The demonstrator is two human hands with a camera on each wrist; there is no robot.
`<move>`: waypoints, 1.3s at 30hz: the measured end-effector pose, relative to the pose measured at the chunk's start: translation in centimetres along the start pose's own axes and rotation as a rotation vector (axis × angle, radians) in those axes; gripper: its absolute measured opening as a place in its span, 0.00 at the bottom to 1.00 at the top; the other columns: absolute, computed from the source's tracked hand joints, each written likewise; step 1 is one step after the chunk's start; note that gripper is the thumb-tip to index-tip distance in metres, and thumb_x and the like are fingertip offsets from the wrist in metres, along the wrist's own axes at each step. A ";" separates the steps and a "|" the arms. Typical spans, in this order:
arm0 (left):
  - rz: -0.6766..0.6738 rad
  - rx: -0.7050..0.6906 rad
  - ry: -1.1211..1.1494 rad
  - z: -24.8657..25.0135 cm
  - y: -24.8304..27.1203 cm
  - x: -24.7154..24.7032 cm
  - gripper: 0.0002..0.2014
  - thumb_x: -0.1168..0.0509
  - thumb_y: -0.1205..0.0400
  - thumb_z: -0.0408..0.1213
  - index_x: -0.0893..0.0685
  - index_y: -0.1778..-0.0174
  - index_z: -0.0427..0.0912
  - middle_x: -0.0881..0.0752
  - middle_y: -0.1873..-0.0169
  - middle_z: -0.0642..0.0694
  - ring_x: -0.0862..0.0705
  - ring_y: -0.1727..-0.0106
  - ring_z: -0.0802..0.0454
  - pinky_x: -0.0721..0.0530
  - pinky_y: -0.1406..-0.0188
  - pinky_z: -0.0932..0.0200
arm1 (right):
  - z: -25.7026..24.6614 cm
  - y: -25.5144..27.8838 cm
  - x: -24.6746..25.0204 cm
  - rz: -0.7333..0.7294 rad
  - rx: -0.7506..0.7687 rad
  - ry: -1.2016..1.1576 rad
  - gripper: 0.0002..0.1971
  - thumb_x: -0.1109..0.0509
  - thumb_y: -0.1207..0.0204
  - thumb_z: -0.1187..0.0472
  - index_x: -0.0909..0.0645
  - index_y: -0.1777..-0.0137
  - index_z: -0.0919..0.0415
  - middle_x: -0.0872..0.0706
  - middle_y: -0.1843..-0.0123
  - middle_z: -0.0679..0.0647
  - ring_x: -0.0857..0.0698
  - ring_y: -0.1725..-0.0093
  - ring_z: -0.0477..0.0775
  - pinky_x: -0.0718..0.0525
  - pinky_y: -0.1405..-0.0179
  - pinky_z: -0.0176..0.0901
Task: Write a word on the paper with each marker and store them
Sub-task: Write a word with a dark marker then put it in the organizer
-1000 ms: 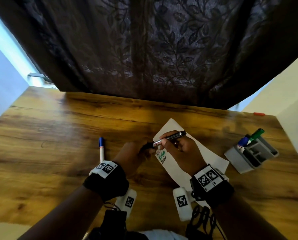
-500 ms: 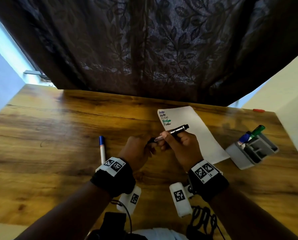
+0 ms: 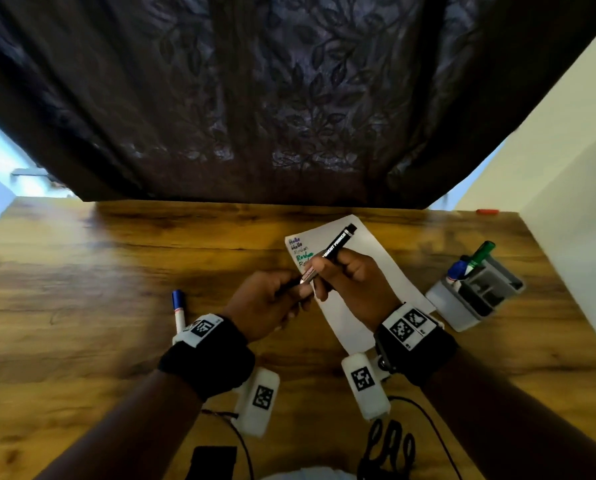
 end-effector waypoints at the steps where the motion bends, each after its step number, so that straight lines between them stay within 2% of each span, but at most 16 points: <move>1: 0.004 0.022 -0.039 -0.1 -0.5 0.0 0.09 0.37 0.16 0.43 0.15 0.57 0.44 0.16 0.72 0.54 0.23 0.76 0.60 0.23 0.76 0.63 | 0.7 0.0 0.5 -0.004 -0.020 0.004 0.10 0.31 0.17 0.52 0.11 0.52 0.56 0.12 0.67 0.55 0.13 0.65 0.61 0.13 0.49 0.69; 4: -0.005 -0.005 -0.212 1.0 -2.0 -0.9 0.08 0.35 0.17 0.46 0.15 0.52 0.47 0.14 0.68 0.50 0.20 0.75 0.63 0.20 0.75 0.66 | 2.2 0.8 3.5 0.009 -0.059 0.077 0.10 0.28 0.22 0.45 0.08 0.49 0.46 0.07 0.57 0.53 0.11 0.61 0.54 0.12 0.49 0.65; 6: 0.015 -0.034 -0.194 1.6 -2.4 -1.6 0.05 0.33 0.19 0.46 0.15 0.51 0.51 0.13 0.67 0.50 0.18 0.73 0.60 0.17 0.73 0.63 | 2.8 1.8 5.0 0.011 -0.091 -0.008 0.09 0.26 0.22 0.51 0.08 0.47 0.50 0.07 0.54 0.53 0.12 0.59 0.56 0.12 0.52 0.56; 7: 0.029 -0.041 -0.158 2.1 -2.8 -2.0 0.03 0.32 0.19 0.46 0.16 0.52 0.53 0.13 0.67 0.50 0.18 0.72 0.58 0.15 0.72 0.62 | 3.3 2.4 5.8 0.042 -0.128 -0.146 0.09 0.24 0.23 0.55 0.08 0.46 0.55 0.08 0.56 0.52 0.14 0.59 0.57 0.13 0.55 0.52; 10: 0.031 -0.093 -0.131 3.9 -3.9 -4.2 0.02 0.31 0.20 0.45 0.16 0.53 0.56 0.13 0.66 0.50 0.16 0.70 0.56 0.14 0.69 0.61 | 4.4 4.5 9.4 0.198 -0.178 -0.478 0.11 0.23 0.27 0.58 0.09 0.49 0.63 0.12 0.61 0.56 0.17 0.58 0.58 0.16 0.59 0.50; 13: 0.008 -0.183 -0.238 6.4 -5.3 -6.4 0.03 0.31 0.20 0.47 0.16 0.52 0.56 0.14 0.67 0.51 0.15 0.67 0.58 0.16 0.71 0.67 | 4.2 6.4 14.2 0.272 -0.094 -0.217 0.07 0.24 0.26 0.59 0.08 0.50 0.59 0.10 0.60 0.58 0.14 0.59 0.59 0.13 0.59 0.50; 17: -0.018 -0.317 -0.306 9.7 -7.5 -9.3 0.05 0.29 0.22 0.47 0.14 0.52 0.57 0.13 0.60 0.60 0.16 0.57 0.63 0.19 0.61 0.71 | 3.2 8.3 17.7 0.163 -0.022 0.274 0.10 0.20 0.28 0.58 0.09 0.48 0.47 0.07 0.55 0.41 0.11 0.56 0.41 0.13 0.55 0.40; 19: -0.055 -0.377 -0.325 11.3 -8.7 -11.5 0.06 0.28 0.23 0.48 0.14 0.52 0.57 0.12 0.58 0.62 0.16 0.54 0.63 0.20 0.57 0.71 | 3.0 8.9 18.9 0.138 -0.007 0.355 0.10 0.21 0.27 0.54 0.10 0.47 0.44 0.08 0.53 0.39 0.11 0.54 0.41 0.12 0.53 0.46; 21: -0.067 -0.406 -0.293 12.4 -9.2 -12.9 0.08 0.27 0.24 0.48 0.14 0.50 0.58 0.12 0.57 0.63 0.16 0.53 0.63 0.19 0.57 0.70 | 2.5 8.9 19.2 0.115 0.068 0.468 0.11 0.26 0.25 0.47 0.10 0.45 0.47 0.07 0.52 0.45 0.10 0.53 0.46 0.12 0.53 0.55; 24: -0.046 -0.383 -0.267 13.0 -10.5 -14.9 0.14 0.26 0.24 0.48 0.17 0.44 0.59 0.13 0.57 0.62 0.17 0.54 0.66 0.19 0.60 0.73 | 3.2 9.2 22.5 0.191 0.079 0.499 0.15 0.32 0.21 0.41 0.10 0.47 0.47 0.10 0.50 0.49 0.13 0.50 0.49 0.14 0.50 0.56; 26: -0.045 -0.355 -0.281 12.3 -11.4 -15.9 0.17 0.27 0.24 0.48 0.20 0.40 0.59 0.15 0.54 0.61 0.18 0.54 0.68 0.21 0.61 0.78 | 3.5 10.0 26.3 0.371 0.054 0.466 0.11 0.27 0.23 0.45 0.09 0.47 0.48 0.14 0.51 0.46 0.16 0.48 0.44 0.15 0.48 0.45; 28: -0.052 -0.328 -0.324 11.2 -12.0 -16.7 0.15 0.28 0.23 0.49 0.21 0.41 0.60 0.17 0.51 0.62 0.18 0.54 0.68 0.22 0.62 0.78 | 4.0 11.0 29.7 0.542 0.020 0.391 0.07 0.24 0.24 0.51 0.10 0.48 0.47 0.15 0.56 0.45 0.16 0.54 0.41 0.17 0.53 0.36; 31: -0.052 -0.284 -0.360 9.8 -12.3 -17.6 0.12 0.29 0.23 0.49 0.20 0.45 0.60 0.18 0.50 0.64 0.17 0.55 0.64 0.21 0.61 0.74 | 5.1 11.6 33.1 0.690 -0.013 0.371 0.05 0.22 0.25 0.54 0.10 0.52 0.52 0.14 0.61 0.51 0.19 0.64 0.42 0.23 0.59 0.32; 35: -0.043 -0.258 -0.382 9.0 -12.6 -18.6 0.11 0.29 0.22 0.47 0.20 0.45 0.59 0.19 0.51 0.66 0.17 0.55 0.64 0.21 0.62 0.78 | 7.5 11.1 35.7 0.747 -0.101 0.386 0.08 0.24 0.25 0.47 0.10 0.49 0.45 0.10 0.52 0.48 0.20 0.64 0.41 0.23 0.59 0.34; 37: -0.032 -0.248 -0.385 8.7 -12.8 -18.9 0.11 0.29 0.22 0.46 0.19 0.45 0.58 0.19 0.51 0.65 0.17 0.55 0.63 0.21 0.61 0.79 | 8.1 10.7 36.1 0.742 -0.155 0.408 0.11 0.25 0.25 0.44 0.11 0.46 0.44 0.12 0.53 0.45 0.20 0.63 0.42 0.23 0.59 0.37; 39: -0.016 -0.235 -0.388 8.4 -13.1 -19.0 0.11 0.29 0.22 0.46 0.19 0.45 0.57 0.19 0.51 0.64 0.17 0.56 0.63 0.20 0.62 0.77 | 8.4 10.0 36.1 0.687 -0.246 0.427 0.10 0.26 0.24 0.46 0.12 0.45 0.46 0.16 0.53 0.44 0.20 0.60 0.42 0.25 0.63 0.34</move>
Point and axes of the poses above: each hand's wrist, its own y-axis away from the middle knuckle, its own x-axis out of the back of the hand, z = x × y, the point moved 8 cm from there along -y, towards the middle knuckle
